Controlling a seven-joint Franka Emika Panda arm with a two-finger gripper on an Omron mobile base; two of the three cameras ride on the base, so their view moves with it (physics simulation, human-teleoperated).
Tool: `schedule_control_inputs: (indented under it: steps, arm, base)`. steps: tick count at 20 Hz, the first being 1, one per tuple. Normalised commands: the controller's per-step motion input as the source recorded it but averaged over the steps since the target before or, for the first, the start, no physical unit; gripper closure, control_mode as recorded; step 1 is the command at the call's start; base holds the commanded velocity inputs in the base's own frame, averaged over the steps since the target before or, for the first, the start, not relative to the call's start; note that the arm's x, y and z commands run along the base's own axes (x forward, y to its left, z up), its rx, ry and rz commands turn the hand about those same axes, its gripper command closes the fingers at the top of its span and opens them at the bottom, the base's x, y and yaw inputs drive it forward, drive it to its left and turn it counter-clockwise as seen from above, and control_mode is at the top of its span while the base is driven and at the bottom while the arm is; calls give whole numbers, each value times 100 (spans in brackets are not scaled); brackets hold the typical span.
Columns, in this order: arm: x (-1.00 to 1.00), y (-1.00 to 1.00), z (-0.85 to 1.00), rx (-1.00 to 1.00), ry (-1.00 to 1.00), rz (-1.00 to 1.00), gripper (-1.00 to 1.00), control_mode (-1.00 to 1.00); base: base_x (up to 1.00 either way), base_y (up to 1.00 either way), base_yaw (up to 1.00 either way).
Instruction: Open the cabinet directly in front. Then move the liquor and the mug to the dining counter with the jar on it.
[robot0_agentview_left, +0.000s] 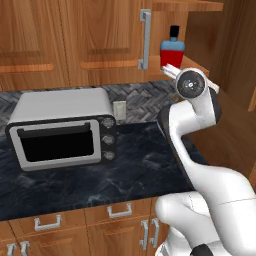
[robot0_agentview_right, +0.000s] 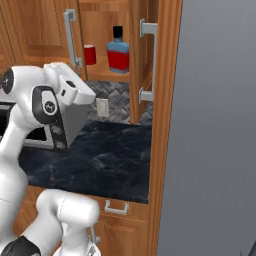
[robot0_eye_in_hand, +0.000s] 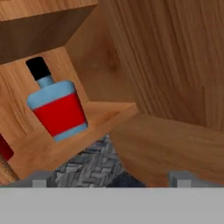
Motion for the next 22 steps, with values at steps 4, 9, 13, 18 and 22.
schedule_control_inputs:
  steps: [4, 9, 13, 18, 22]
  arm:
    - [23, 80, 9, -8, -34, 32, -100, -100]
    - [2, 35, 16, -8, -41, 24, -100, -100]
    - [-25, 0, 22, 0, -26, 33, -100, -100]
    - [-4, 0, 3, 0, -2, 4, -100, -100]
    - [5, 0, 23, -2, -3, 3, -100, -100]
  base:
    - [0, 0, 0]
    - [0, 0, 0]
    - [0, 0, 0]
    - [0, 0, 0]
    - [0, 0, 0]
